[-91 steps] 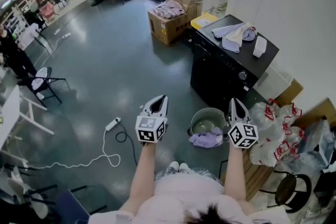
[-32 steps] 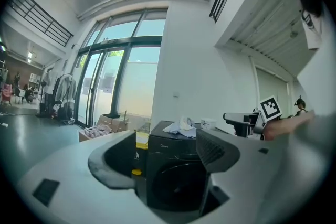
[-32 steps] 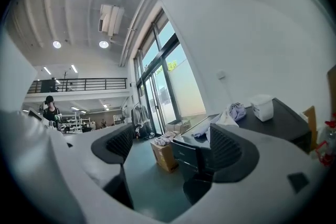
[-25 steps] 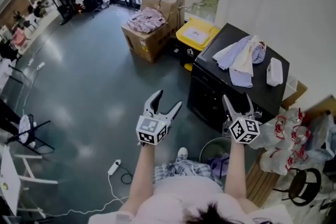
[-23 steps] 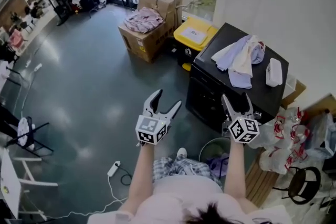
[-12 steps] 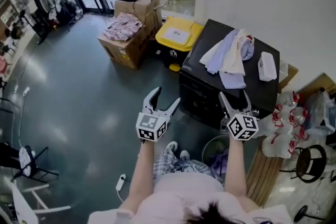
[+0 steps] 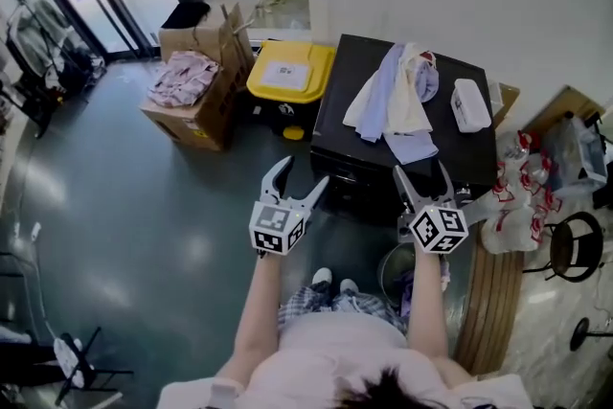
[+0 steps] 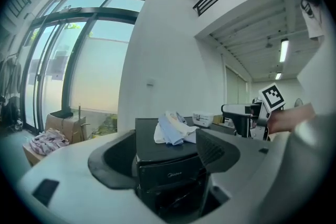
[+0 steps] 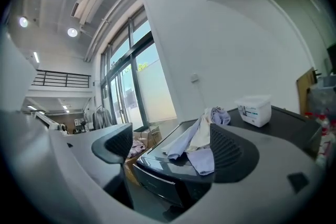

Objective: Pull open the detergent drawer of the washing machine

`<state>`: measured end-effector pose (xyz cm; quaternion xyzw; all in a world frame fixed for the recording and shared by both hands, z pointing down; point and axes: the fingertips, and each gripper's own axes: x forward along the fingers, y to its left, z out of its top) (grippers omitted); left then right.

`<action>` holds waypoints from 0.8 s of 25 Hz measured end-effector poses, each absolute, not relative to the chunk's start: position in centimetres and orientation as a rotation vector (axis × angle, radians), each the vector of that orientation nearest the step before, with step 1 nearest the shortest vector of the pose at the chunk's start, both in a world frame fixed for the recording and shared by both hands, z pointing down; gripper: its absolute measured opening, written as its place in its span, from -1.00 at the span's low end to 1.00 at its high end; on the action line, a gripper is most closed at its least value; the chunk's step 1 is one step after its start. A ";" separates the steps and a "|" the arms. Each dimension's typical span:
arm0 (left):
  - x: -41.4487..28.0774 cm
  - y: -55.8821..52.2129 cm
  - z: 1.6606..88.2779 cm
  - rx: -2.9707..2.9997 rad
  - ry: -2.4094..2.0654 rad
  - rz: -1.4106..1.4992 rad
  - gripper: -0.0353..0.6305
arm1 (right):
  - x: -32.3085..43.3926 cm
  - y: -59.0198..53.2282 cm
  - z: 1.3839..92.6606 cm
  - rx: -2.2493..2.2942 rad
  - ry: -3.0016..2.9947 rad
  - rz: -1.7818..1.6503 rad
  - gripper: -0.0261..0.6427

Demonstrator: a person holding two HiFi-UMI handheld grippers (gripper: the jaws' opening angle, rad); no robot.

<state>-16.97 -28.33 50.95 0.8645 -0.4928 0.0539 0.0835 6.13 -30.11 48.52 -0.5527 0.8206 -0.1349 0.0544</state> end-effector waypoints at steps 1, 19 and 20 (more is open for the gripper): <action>-16.8 -28.7 51.1 2.593 -1.450 0.166 0.14 | 6.1 -30.1 48.7 -1.693 2.482 -0.409 0.44; -13.7 -32.7 55.4 2.715 -1.210 0.463 0.14 | 2.8 -32.3 50.9 -1.657 2.754 -0.389 0.43; -13.4 -33.0 55.6 2.729 -1.184 0.513 0.14 | 2.4 -32.5 51.1 -1.631 2.809 -0.380 0.43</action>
